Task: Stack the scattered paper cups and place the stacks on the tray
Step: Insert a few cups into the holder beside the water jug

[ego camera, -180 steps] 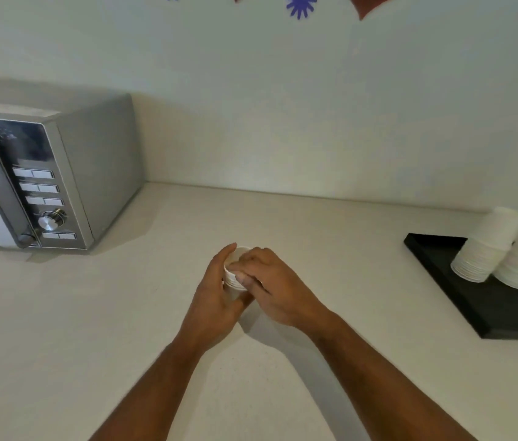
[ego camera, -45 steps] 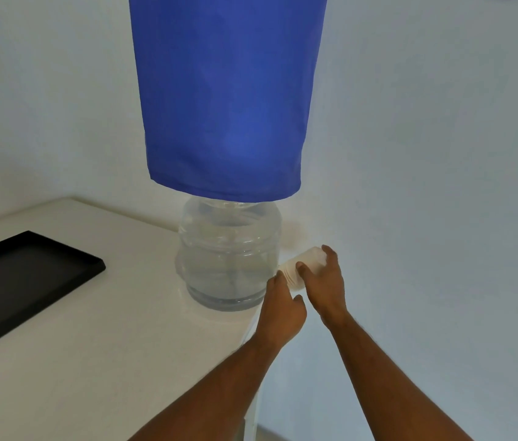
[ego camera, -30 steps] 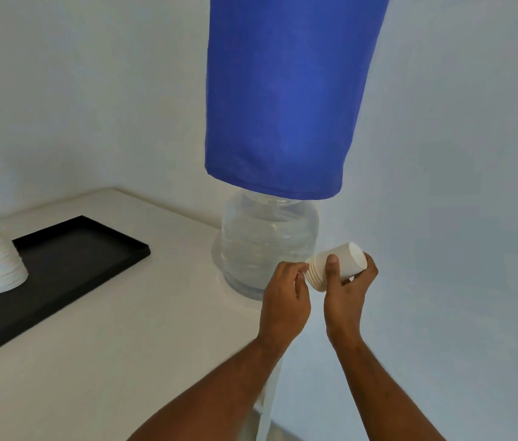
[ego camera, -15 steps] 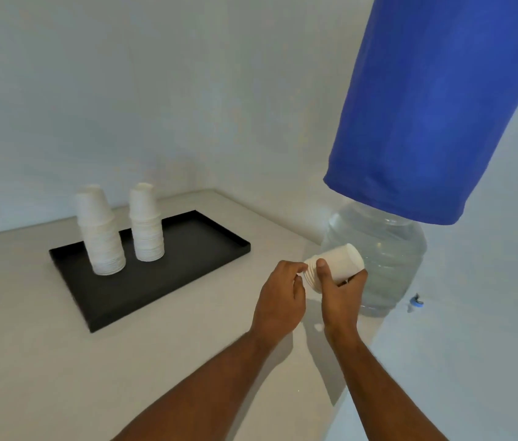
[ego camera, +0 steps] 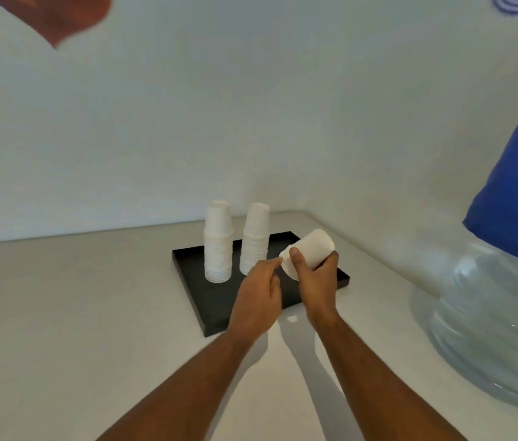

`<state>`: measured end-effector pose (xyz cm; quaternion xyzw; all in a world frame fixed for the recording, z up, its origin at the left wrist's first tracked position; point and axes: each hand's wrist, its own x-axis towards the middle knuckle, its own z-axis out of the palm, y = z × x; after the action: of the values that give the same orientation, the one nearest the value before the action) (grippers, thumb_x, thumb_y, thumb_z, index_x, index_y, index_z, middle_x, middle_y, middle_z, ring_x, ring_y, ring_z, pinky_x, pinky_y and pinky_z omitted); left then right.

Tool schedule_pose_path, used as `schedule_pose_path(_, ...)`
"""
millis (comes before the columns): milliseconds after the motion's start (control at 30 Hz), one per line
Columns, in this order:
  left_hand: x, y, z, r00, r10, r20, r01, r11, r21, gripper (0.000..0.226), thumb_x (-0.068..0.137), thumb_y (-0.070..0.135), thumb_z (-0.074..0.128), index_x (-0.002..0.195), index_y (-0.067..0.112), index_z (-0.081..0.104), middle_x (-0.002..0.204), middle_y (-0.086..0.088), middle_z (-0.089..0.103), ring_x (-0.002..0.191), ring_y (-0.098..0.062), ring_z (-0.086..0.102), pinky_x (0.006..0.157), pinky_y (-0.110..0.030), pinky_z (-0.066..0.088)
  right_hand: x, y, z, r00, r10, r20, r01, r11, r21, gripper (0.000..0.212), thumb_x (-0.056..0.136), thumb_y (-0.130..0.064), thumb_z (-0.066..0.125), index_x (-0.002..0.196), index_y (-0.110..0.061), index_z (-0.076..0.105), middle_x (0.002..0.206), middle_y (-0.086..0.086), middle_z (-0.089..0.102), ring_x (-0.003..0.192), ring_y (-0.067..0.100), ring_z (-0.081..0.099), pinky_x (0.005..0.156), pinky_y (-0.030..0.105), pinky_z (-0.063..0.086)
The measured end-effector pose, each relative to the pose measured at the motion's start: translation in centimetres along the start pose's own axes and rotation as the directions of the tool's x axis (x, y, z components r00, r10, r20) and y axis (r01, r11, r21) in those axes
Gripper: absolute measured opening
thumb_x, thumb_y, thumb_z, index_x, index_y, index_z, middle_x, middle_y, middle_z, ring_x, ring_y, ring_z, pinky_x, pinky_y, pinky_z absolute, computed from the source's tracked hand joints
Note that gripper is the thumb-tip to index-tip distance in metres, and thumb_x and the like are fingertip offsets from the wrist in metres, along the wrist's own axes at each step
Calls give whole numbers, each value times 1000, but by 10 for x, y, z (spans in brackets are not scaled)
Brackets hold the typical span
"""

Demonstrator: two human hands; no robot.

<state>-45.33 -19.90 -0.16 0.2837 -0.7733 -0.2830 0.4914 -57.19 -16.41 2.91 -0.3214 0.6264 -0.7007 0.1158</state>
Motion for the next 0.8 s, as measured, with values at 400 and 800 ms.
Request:
schedule_pose_path(400, -21, -81, -36, 987, -155, 42, 128, 918, 375, 30, 102, 31, 53, 131, 25, 61, 126, 7, 63, 113, -11, 57, 100, -30, 45, 89, -56, 113, 979, -194, 64, 198, 977, -82, 74, 76, -43, 80, 135, -23, 39, 121, -6, 48, 103, 13, 53, 82, 31, 49)
schedule_pose_path(800, -27, -104, -25, 991, -79, 105, 5, 821, 571, 35, 103, 47, 32, 110, 33, 64, 106, 15, 63, 91, -3, 54, 80, -21, 45, 112, 1, 126, 943, -60, 327, 177, 924, -339, 69, 79, -41, 78, 133, -15, 43, 116, -2, 53, 100, 20, 56, 73, 33, 47)
